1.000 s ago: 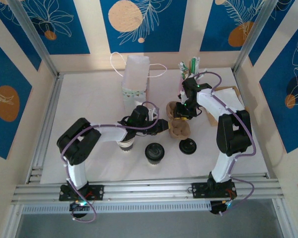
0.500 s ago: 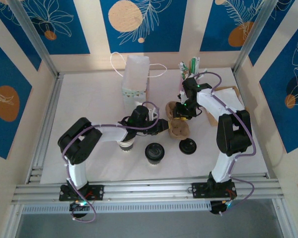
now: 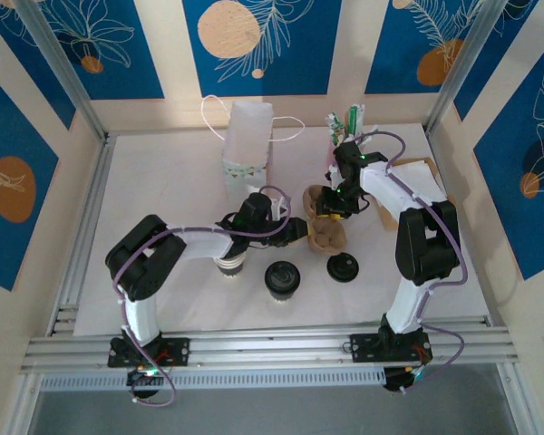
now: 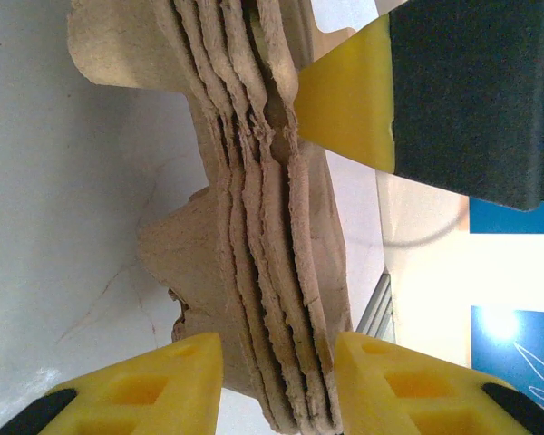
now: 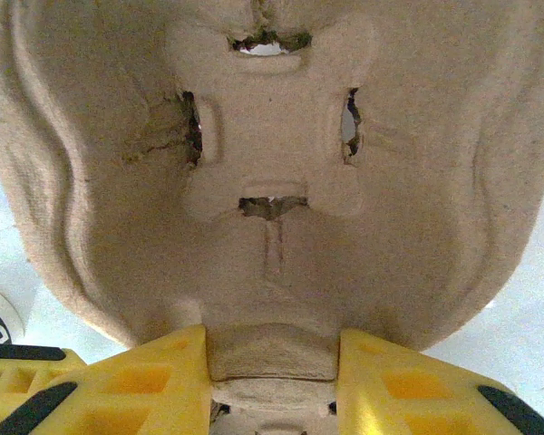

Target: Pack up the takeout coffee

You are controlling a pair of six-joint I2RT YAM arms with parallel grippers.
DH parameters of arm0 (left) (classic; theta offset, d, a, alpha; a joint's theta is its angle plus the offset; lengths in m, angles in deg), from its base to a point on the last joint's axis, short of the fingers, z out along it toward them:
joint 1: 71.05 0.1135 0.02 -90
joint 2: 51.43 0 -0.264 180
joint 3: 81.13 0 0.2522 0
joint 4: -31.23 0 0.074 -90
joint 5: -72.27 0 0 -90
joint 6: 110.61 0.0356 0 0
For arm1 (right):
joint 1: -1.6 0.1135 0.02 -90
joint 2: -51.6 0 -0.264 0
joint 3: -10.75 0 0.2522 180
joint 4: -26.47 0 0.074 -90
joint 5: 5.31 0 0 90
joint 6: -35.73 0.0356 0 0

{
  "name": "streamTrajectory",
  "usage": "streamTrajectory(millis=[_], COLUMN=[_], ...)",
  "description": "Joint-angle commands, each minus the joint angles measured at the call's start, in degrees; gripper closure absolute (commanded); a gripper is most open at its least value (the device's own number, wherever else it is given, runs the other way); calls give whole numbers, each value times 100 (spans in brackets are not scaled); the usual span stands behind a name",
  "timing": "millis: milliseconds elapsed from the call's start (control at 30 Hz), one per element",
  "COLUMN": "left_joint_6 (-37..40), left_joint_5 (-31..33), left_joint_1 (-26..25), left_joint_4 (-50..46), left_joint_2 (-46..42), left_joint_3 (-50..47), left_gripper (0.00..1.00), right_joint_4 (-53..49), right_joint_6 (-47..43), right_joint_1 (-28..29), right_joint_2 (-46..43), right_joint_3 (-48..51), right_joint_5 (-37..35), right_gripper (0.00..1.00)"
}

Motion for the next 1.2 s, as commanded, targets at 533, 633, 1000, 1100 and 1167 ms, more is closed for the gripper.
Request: streamTrajectory(millis=[533,633,1000,1100,1167], left_joint_6=[50,36,-29,-37,-38], left_joint_5=[-45,-69,-98,-80,-56], left_joint_1=[11,10,5,10,15], left_joint_4=[-25,18,183,200,212], left_joint_2=[-169,-112,49,68,77], left_joint_3=[-182,-176,-218,-258,-290], left_gripper=[73,72,71,71,71], right_joint_4=[34,41,63,63,50], right_joint_6=[41,33,59,61,59], right_joint_1=[-43,-33,-63,-81,-88], right_joint_2=[-123,-138,-154,-166,-166], right_joint_3=[24,25,2,0,0], right_joint_5=[247,262,546,573,591], right_gripper=[63,63,63,63,63])
